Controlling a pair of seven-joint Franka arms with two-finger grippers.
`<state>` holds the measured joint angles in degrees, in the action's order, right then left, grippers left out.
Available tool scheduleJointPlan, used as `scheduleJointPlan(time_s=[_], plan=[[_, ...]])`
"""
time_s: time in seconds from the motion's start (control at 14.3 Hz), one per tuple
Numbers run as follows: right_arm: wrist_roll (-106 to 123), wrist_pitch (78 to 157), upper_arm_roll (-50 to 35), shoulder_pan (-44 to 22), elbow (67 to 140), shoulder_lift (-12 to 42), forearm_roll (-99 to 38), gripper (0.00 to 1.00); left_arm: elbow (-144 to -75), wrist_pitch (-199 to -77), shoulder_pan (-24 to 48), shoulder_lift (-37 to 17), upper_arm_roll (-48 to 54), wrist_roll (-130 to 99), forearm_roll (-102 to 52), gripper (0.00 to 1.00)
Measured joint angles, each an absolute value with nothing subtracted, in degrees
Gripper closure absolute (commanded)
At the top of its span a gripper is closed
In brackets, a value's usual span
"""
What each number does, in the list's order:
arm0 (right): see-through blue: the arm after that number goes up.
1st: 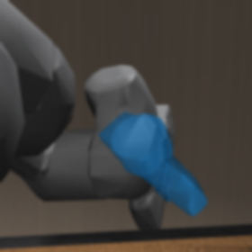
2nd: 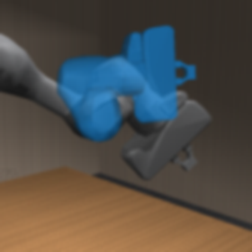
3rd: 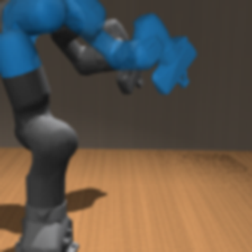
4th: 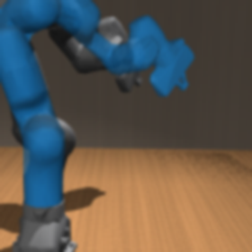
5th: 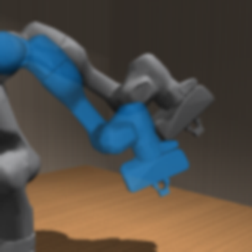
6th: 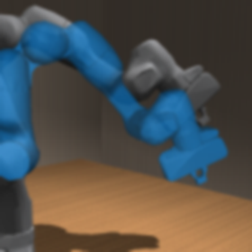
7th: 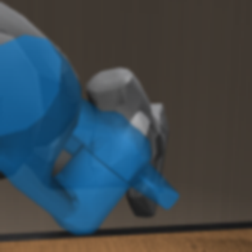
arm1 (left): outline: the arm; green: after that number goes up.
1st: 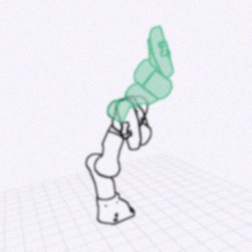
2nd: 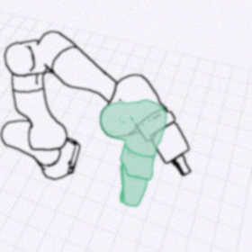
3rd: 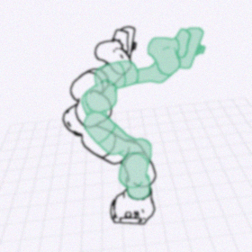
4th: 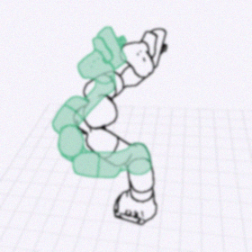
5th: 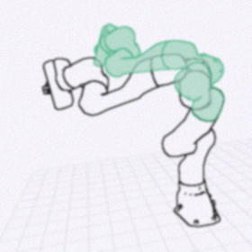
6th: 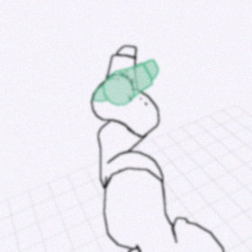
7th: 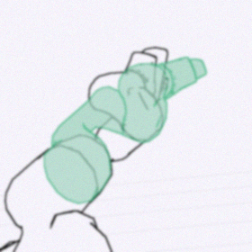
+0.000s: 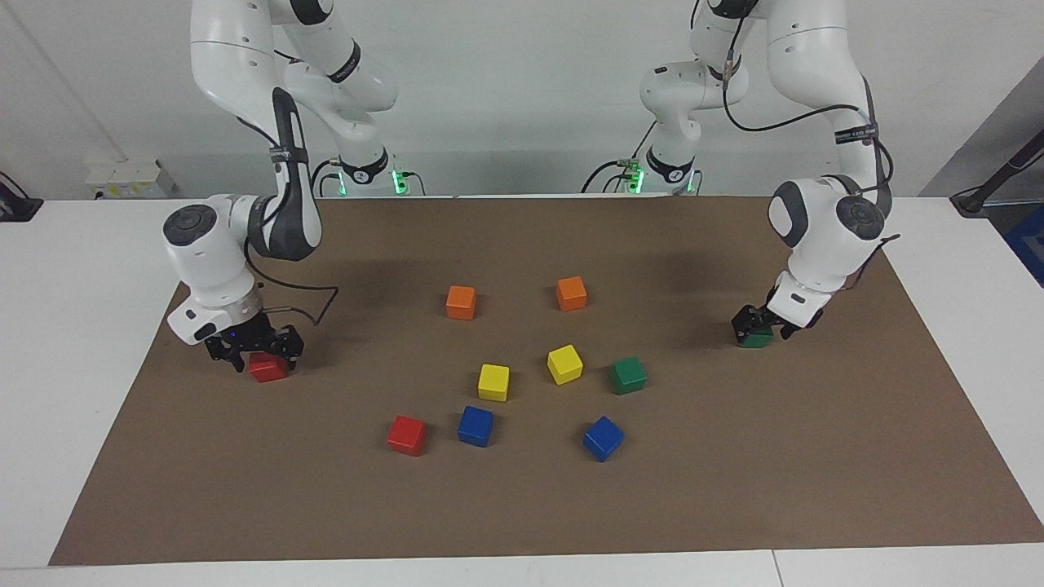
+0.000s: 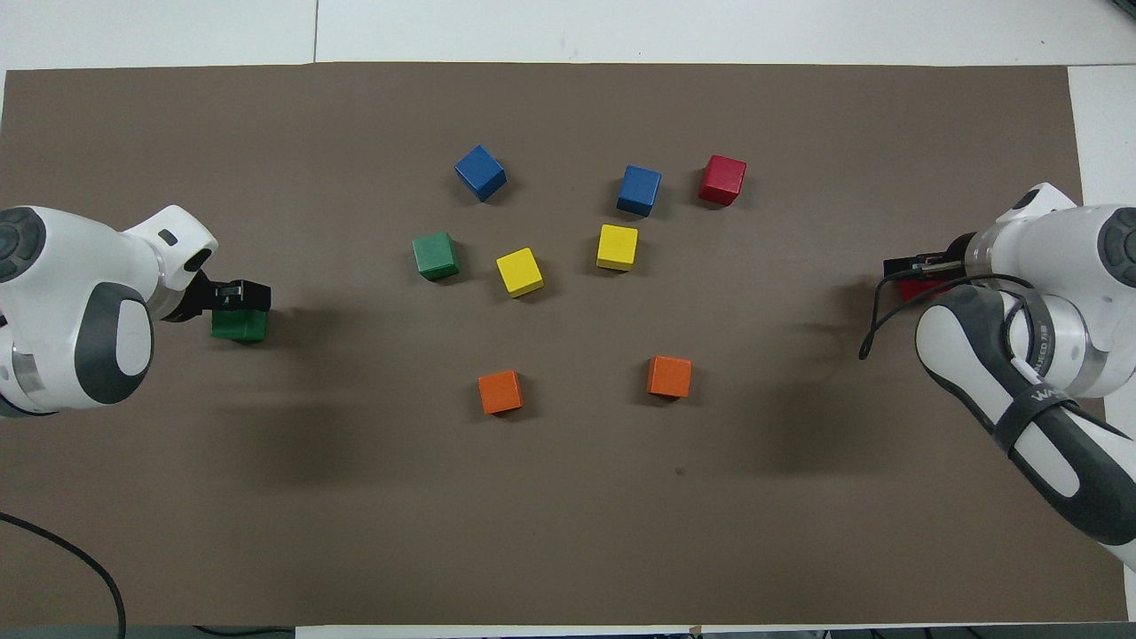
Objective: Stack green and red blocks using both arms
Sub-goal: 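Set down both cubes and open both grippers, then reach the left gripper to another green cube while the right gripper reaches red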
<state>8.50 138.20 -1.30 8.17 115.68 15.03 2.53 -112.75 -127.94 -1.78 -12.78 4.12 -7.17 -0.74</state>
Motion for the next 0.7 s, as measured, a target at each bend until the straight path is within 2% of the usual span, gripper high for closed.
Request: scheduleJointPlan(time_s=[0.21, 0.35, 0.49, 0.7], plan=[[1.6, 123.9, -1.3, 3.2, 103.5, 15.1, 4.1, 0.0, -97.7, -118.6, 6.4, -17.3, 4.5, -22.7, -0.8, 0.0], [-7.6, 119.5, -1.5, -1.1, 97.8, 16.2, 5.4, 0.0, -92.2, -117.5, 11.9, -21.5, 4.5, -31.7, -0.8, 0.0], [-17.7, 118.5, -1.6, -5.5, 93.9, 19.2, 5.5, 0.0, -90.6, -119.6, 16.7, -25.3, 4.5, -38.5, 0.0, 0.0], [-29.1, 118.4, -1.6, -9.2, 87.0, 27.2, 5.5, 0.0, -91.0, -123.0, 19.8, -28.1, 4.4, -42.0, 0.9, 0.0]])
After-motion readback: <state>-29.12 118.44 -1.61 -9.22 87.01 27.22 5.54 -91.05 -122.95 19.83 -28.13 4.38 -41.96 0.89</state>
